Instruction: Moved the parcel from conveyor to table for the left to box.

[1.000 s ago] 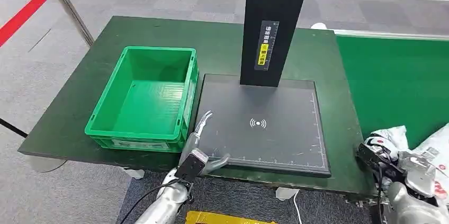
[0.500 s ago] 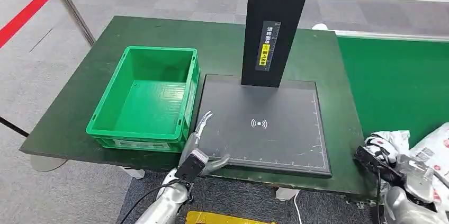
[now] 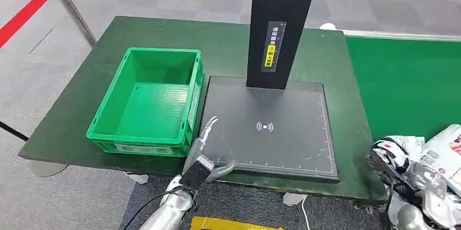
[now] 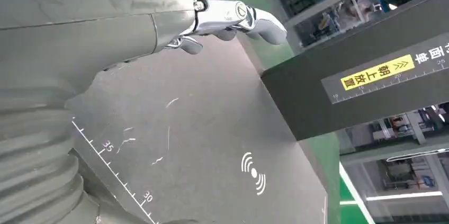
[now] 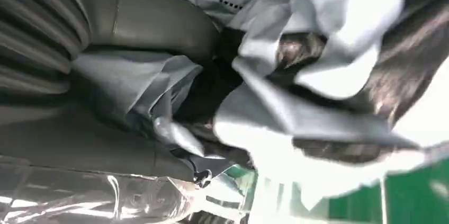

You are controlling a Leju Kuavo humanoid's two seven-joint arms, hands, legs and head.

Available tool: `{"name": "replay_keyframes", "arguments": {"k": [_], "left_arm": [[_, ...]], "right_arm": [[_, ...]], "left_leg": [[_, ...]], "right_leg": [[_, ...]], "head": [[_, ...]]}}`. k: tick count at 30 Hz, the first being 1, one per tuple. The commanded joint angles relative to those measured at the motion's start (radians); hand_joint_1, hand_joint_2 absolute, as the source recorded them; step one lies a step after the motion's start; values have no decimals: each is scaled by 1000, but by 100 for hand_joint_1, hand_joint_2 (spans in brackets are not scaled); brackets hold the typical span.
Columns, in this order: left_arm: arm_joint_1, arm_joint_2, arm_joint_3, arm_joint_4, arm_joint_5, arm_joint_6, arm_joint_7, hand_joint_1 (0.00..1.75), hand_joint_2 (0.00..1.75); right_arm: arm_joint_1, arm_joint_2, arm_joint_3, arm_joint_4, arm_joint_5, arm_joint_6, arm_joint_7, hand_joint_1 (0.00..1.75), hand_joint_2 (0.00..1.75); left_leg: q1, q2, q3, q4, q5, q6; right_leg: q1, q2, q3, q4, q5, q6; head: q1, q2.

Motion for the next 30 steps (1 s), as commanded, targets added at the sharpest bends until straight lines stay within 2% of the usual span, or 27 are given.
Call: {"name": "replay_keyframes", "arguments": {"k": [1, 7, 8, 12, 17, 19, 22, 27, 30], "left_arm": [[-6, 11, 13, 36, -7, 3, -26, 0, 175], [4, 13, 13, 22, -9, 6, -21, 0, 175], [8, 15, 14, 17, -8, 7, -19, 0, 175], [19, 13, 19, -3, -9, 4, -18, 0, 175], [15, 18, 18, -34, -66, 82, -15, 0, 175], [-1, 27, 7, -37, -130, 171, -15, 0, 175], [-32, 40, 2, -55, -172, 212, -3, 0, 175], [-67, 44, -14, -71, -218, 213, 26, 0, 175], [-80, 46, -14, -72, -224, 211, 29, 0, 175]], "right_arm": [[61, 47, -147, -327, 1, 50, -15, 175, 175], [79, 51, -144, -382, 0, 65, -23, 175, 175], [83, 45, -140, -404, -2, 84, -26, 175, 175], [70, 20, -132, -446, -15, 116, -32, 175, 175], [143, -4, -80, -540, -60, 153, -58, 175, 175], [155, -7, -32, -545, -82, 167, -80, 175, 175], [140, 25, 67, -533, -54, 144, -86, 175, 175], [127, 54, 194, -537, -31, 122, -72, 175, 175], [120, 66, 232, -537, -27, 123, -70, 175, 175]], "left_leg": [[0, 4, 3, -1, -1, -1], [0, 2, 1, -1, 0, 0], [1, 4, 5, -2, -1, -1], [-1, 6, 3, -1, -1, -1], [-1, 3, 2, -1, -1, 0], [0, 3, 5, -2, -1, -1], [0, 5, 4, -1, -1, -1], [1, 10, 3, -2, -1, -2], [0, 7, 1, -1, 0, -1]], "right_leg": [[0, 3, 1, -1, 0, -1], [0, 2, 0, -1, 0, -1], [1, 2, 4, -3, 0, -2], [-1, 4, 1, -1, 0, -1], [-1, 2, 0, -1, -1, -1], [0, 1, 4, -3, -1, -2], [1, 3, 3, -2, 0, -2], [2, 8, 1, -3, 2, -2], [1, 6, -1, -1, 1, -2]], "head": [[0, 0], [0, 0], [0, 0], [0, 0], [0, 0], [0, 0], [0, 0], [0, 0], [0, 0]]}}
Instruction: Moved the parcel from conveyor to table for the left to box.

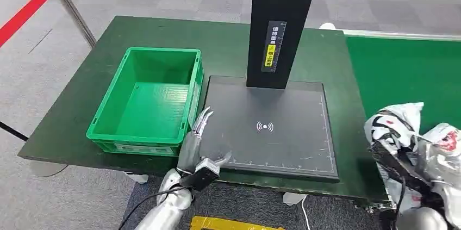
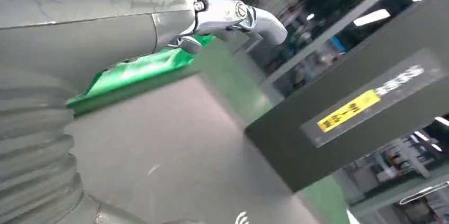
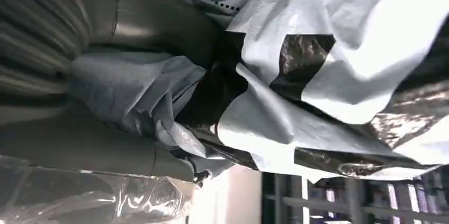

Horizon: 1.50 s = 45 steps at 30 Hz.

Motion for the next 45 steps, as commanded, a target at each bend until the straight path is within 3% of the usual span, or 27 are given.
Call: {"name": "replay_keyframes", "arguments": {"k": [1, 5, 11, 19, 30, 33, 36, 39, 45], "left_arm": [[-71, 36, -14, 6, -23, -4, 17, 0, 175], [-69, 36, -14, 9, -25, -3, 18, 0, 175], [-87, 20, -39, -5, -38, -3, 11, 0, 175], [-82, 21, -51, -10, -33, 0, 10, 0, 175], [-100, 12, -125, -7, 0, 18, -20, 0, 175], [-107, 10, -146, -13, 18, 25, -23, 0, 175], [-125, 7, -170, 6, 27, 32, -34, 0, 175], [-143, 1, -186, 30, 50, 51, -54, 0, 175], [-158, 4, -200, 25, 74, 66, -54, 0, 175]], "right_arm": [[-31, 60, 225, -16, 7, -8, 0, 175, 175], [-31, 48, 226, -16, 6, -9, 3, 175, 175], [-167, 131, 469, 93, 62, -47, 7, 175, 175], [-179, 101, 505, 104, 27, -56, 15, 175, 175], [-663, 239, 793, 600, -98, -29, -59, 175, 175], [-768, 298, 841, 728, -148, -10, -78, 175, 175], [-833, 347, 870, 822, -188, -11, -104, 175, 175], [-877, 384, 901, 866, -208, -8, -109, 175, 175], [-864, 350, 989, 806, -255, 37, -166, 175, 175]], "left_leg": [[2, 6, 4, -2, 0, -2], [0, 3, 2, -1, 0, -1], [1, 8, 1, 0, 0, -1], [1, 5, 3, -2, 1, -1], [1, 16, 2, 0, 1, -2], [0, 12, 1, 0, 3, -2], [1, 13, 3, -1, 3, -3], [1, 6, 0, 0, 5, -3], [1, 4, 1, 0, 5, -3]], "right_leg": [[2, 5, 2, -2, 1, -2], [0, 2, 2, -1, 0, -1], [2, 7, 0, -1, 2, -1], [1, 3, 2, -2, 1, -2], [1, 15, -3, 1, 4, -2], [0, 11, -3, 2, 4, -2], [1, 12, -2, 2, 5, -3], [1, 6, -3, 3, 4, -2], [1, 4, -1, 2, 3, -3]], "head": [[0, 0], [0, 0], [0, 0], [0, 0], [0, 0], [0, 0], [0, 0], [0, 0], [0, 0]]}}
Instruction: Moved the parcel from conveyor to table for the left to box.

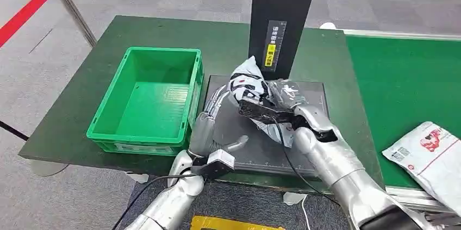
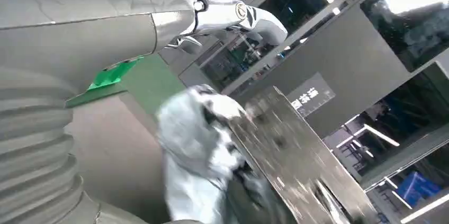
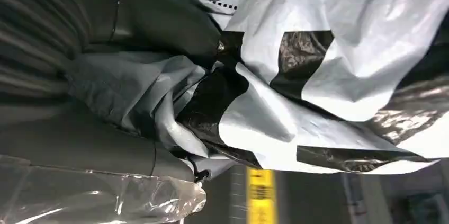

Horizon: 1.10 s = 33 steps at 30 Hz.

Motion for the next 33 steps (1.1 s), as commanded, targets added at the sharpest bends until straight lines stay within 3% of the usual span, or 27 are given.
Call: {"name": "replay_keyframes", "arguments": {"k": [1, 6, 14, 33], "left_arm": [[-64, 31, -71, 61, 29, 19, -39, 0, 175], [-56, 37, -67, 45, 23, 24, -36, 0, 175], [-36, 56, -36, -7, -11, 12, -4, 0, 175], [-78, 56, -28, 14, -103, 54, 31, 0, 175]], "right_arm": [[-114, 18, 202, 125, -45, 41, -53, 175, 175], [-96, -17, 268, 64, -53, 58, -53, 175, 175], [12, -168, 313, -127, -60, 72, 6, 175, 175], [-10, -118, 323, -41, -75, 83, -36, 175, 175]], "left_leg": [[0, 2, 1, 0, -1, 0], [1, 3, 4, -1, -1, -1], [1, -2, 1, 0, 0, 0], [1, 2, 1, 0, -1, 0]], "right_leg": [[1, 1, 1, -1, 0, -1], [1, 2, 4, -2, 0, -2], [1, -3, 3, -2, -1, -1], [1, 1, 1, -1, 0, -1]], "head": [[0, 0], [0, 0], [0, 0], [0, 0]]}}
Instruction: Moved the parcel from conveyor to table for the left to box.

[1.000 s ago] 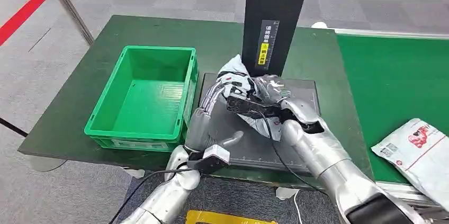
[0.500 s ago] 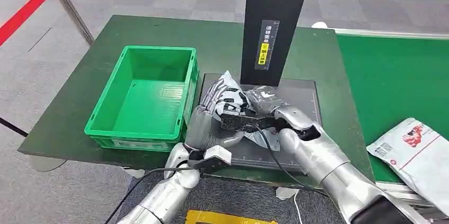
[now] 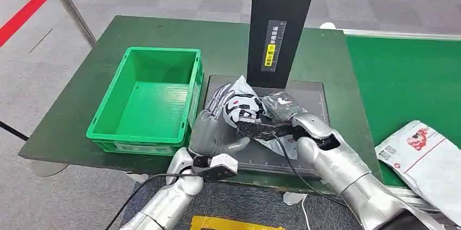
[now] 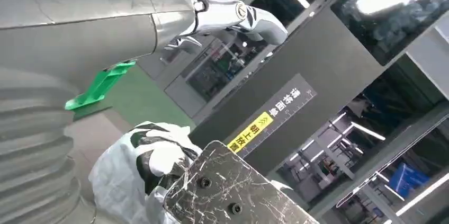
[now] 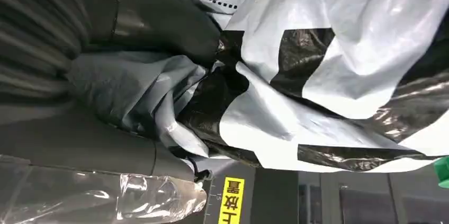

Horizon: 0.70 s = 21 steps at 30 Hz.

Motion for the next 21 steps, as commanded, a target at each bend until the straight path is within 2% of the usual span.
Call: {"name": "replay_keyframes", "arguments": {"k": [1, 8, 14, 21], "left_arm": [[-77, 38, -10, 45, -71, 45, 24, 0, 175], [-91, 51, -7, -18, -177, 52, 82, 0, 175], [-104, 51, -2, -23, -193, 60, 87, 0, 175], [-140, 57, 7, -42, -236, 63, 117, 0, 175]], "right_arm": [[-38, -1, 140, 76, -11, 3, -35, 175, 175], [-73, 53, 188, 198, -34, -3, -79, 175, 175], [-65, 69, 210, 229, -36, -11, -96, 175, 175], [-59, 138, 248, 327, -53, -35, -126, 175, 175]], "left_leg": [[1, 2, 3, -1, -1, -1], [1, 4, 2, 0, -1, -1], [1, 1, 3, -1, 0, -1], [2, 2, 3, 0, -1, -1]], "right_leg": [[1, 1, 3, -1, 0, -1], [1, 3, 2, -1, 0, -2], [2, 0, 3, -1, 0, -2], [2, 1, 3, -1, 0, -2]], "head": [[0, 0], [0, 0], [0, 0], [0, 0]]}}
